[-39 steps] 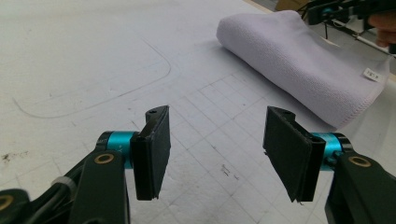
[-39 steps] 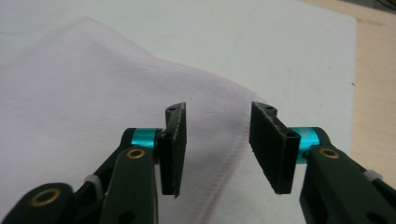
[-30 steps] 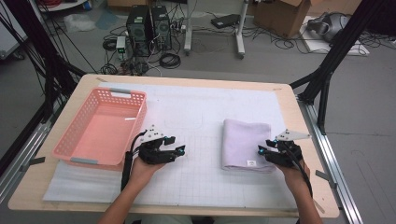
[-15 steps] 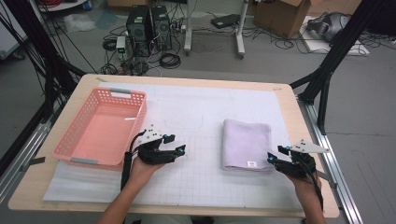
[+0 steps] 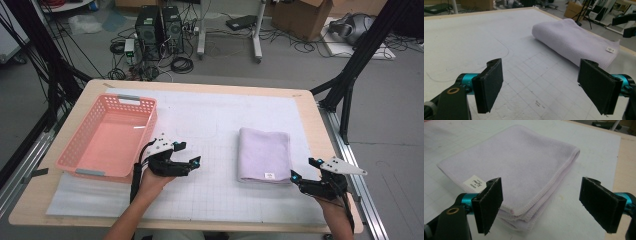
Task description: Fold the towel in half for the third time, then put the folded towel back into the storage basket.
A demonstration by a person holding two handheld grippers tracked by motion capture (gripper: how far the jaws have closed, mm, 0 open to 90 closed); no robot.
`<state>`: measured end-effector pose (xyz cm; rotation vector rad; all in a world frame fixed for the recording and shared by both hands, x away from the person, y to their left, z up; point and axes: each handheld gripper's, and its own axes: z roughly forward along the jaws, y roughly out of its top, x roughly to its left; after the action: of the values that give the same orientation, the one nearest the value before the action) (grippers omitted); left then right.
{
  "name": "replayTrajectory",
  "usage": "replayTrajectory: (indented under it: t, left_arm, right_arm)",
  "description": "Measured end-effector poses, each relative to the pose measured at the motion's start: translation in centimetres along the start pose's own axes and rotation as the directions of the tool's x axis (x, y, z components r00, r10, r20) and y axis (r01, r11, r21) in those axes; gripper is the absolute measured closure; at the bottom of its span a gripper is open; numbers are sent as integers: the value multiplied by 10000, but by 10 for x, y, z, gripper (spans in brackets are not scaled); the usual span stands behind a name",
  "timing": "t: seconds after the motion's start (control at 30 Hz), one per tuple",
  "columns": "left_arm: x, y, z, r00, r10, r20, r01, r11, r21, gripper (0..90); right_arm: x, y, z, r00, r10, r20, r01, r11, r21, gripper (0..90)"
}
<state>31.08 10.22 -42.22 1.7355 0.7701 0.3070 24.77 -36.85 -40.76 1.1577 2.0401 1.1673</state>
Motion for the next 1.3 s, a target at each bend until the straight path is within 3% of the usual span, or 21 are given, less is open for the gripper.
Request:
replayTrajectory:
  t: [0.17, 0.3, 0.63, 1.17, 1.2, 1.27, 1.3]
  left_arm:
    - [1, 0, -1, 10000, 25, 4, -25, 10000, -50, 210]
    - [1, -1, 1, 9999, 24, 157, -26, 9999, 132, 220]
    - [1, 0, 1, 9996, -23, 285, 21, 10000, 68, 221]
    - [3, -1, 5, 9998, -68, 191, 64, 9998, 201, 214]
    - [3, -2, 6, 9998, -15, 222, 11, 9998, 208, 209]
    - [0, -4, 10, 9988, 477, 133, -480, 9986, 244, 201]
    - [-1, -5, 13, 9988, 480, 125, -483, 9985, 266, 201]
  right_arm:
    - [3, 4, -2, 10000, -33, 26, 34, 9992, -397, 172]
    - [3, 3, 0, 10000, 9, -37, -10, 9996, -292, 172]
    - [1, 3, 1, 9999, 125, -70, -128, 9994, -335, 172]
    - [1, 0, 8, 9997, -11, -232, 12, 10000, 31, 172]
    - [2, 0, 8, 9997, 2, -255, -1, 10000, 27, 173]
    - [2, -1, 9, 9995, -79, -297, 79, 10000, 8, 172]
    - [2, -1, 9, 9995, -71, -319, 71, 10000, 20, 172]
